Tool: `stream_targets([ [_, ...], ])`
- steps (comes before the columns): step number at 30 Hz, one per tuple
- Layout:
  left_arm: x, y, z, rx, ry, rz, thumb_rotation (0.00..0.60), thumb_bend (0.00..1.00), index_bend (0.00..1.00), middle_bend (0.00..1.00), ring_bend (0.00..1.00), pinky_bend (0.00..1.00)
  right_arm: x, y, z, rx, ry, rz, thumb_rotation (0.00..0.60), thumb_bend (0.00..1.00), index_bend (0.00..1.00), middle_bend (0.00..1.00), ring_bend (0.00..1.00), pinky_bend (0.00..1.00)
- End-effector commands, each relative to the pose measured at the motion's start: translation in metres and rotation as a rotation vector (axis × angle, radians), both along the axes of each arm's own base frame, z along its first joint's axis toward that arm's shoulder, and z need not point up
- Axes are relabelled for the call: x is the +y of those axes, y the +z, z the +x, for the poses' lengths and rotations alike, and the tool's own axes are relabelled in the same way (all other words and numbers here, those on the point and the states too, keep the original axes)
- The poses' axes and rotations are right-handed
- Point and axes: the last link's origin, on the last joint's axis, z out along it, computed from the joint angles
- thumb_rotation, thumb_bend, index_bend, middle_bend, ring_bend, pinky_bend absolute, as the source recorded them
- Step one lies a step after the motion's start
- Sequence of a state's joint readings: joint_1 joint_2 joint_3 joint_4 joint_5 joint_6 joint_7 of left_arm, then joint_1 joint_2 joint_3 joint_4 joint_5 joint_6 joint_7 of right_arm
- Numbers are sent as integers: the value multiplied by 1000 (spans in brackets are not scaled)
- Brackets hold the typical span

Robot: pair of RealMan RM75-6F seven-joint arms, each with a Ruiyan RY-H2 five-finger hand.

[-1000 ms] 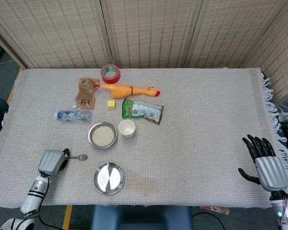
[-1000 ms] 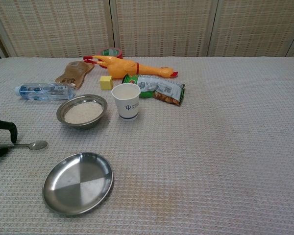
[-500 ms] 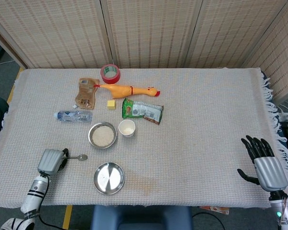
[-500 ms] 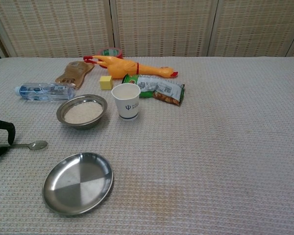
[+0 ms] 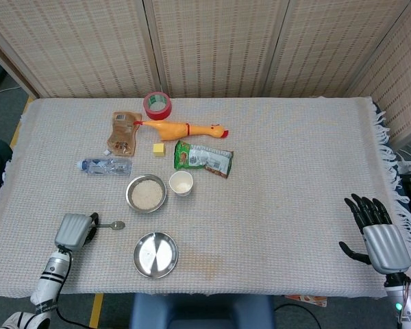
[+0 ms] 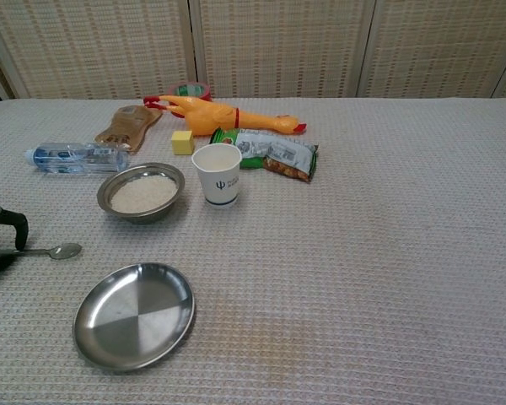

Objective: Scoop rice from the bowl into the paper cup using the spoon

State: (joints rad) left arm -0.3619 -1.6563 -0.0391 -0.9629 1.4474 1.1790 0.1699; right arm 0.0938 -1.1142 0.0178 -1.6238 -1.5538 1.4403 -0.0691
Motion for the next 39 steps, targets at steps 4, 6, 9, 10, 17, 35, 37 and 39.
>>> stream_targets([
  [4,1,-1,0,0,-5,3,600,409,515,1000,1000,1000,0,-1,0,1,0,1,528,150,0,0,0,0],
  [6,1,-1,-1,4,-5,4,600,410,538,1000,1000,1000,0,-1,0,2,-1,2,528,149,0,0,0,0],
  [9,2,1,-1,-1,-9,9,600,410,585,1000,1000,1000,0,0,0,1,0,2,527,150,0,0,0,0],
  [10,1,2,0,-4,-12,12,600,410,601,1000,1000,1000,0,0,0,0,0,2,527,150,0,0,0,0],
  [17,-2,12,2,-18,-27,26,600,411,666,1000,1000,1000,0,-1,0,1,0,6,528,150,0,0,0,0],
  [35,25,52,54,92,-99,115,600,409,691,1000,1000,1000,6,2,5,-4,32,4,528,149,0,0,0,0],
  [37,29,52,63,132,-101,122,600,408,690,1000,1000,1000,6,2,5,-4,36,4,528,150,0,0,0,0],
  [39,35,51,75,181,-108,131,600,407,690,1000,1000,1000,7,2,6,-4,41,5,528,149,0,0,0,0],
])
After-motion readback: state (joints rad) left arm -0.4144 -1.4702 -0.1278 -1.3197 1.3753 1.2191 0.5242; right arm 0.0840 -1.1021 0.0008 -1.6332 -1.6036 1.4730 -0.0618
